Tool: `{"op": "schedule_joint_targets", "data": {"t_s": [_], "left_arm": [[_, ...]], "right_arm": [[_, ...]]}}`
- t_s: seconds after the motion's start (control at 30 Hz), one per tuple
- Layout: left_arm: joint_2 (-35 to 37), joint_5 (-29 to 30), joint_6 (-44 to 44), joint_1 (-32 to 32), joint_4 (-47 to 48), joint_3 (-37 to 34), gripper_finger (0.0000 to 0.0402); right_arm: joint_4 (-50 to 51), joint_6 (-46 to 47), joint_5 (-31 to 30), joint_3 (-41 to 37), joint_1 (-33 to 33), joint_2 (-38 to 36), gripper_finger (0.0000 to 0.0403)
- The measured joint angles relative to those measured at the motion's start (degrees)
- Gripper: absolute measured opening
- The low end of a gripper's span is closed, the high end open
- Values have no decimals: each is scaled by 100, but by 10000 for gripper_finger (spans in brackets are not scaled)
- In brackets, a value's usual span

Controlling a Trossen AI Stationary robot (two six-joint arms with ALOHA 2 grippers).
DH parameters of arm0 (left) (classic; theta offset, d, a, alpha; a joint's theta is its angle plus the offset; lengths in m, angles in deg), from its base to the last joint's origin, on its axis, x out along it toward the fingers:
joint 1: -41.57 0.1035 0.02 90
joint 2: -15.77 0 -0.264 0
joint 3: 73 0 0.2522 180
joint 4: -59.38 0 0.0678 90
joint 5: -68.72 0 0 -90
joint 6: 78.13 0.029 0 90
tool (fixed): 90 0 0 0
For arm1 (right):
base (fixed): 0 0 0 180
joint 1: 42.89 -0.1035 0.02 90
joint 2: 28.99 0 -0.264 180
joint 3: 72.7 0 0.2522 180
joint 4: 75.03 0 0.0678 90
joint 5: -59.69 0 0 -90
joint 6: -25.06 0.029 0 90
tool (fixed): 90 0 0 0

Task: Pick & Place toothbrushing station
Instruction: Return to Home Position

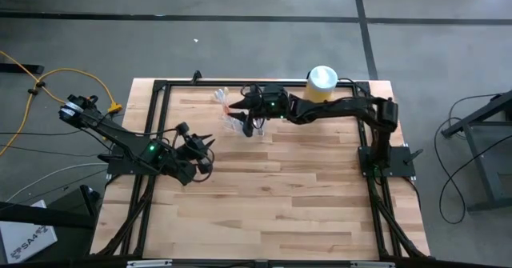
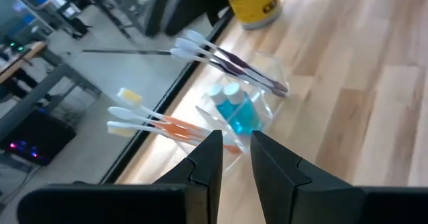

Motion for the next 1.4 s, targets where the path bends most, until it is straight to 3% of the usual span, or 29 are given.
{"op": "schedule_joint_targets", "data": {"t_s": [0.27, 0.57, 0.83, 1.03, 1.17, 1.27, 1.4], "left_arm": [[-1, -338, 407, 0, -263, 0, 71], [1, -1129, 582, -25, -452, 0, 71], [1, -1125, 575, -380, -578, 0, 71], [1, -1116, 969, -753, -813, 0, 71], [1, -1094, 837, -849, -866, -2, 71], [1, -1077, 685, -850, -885, -2, 71], [1, -1716, 1021, -754, -1026, -4, 71]], "right_arm": [[897, 243, 4, 0, -457, -527, 132], [1748, 522, 55, 0, -894, -905, 132], [1895, 660, 738, 0, -1306, -918, 132], [2284, 654, 724, -35, -1541, -992, 132], [2271, 673, 708, -309, -1682, -1223, 132], [1693, 817, 693, -675, -1766, -1538, 132], [891, 1012, 650, -1604, -1889, -2273, 132]]}}
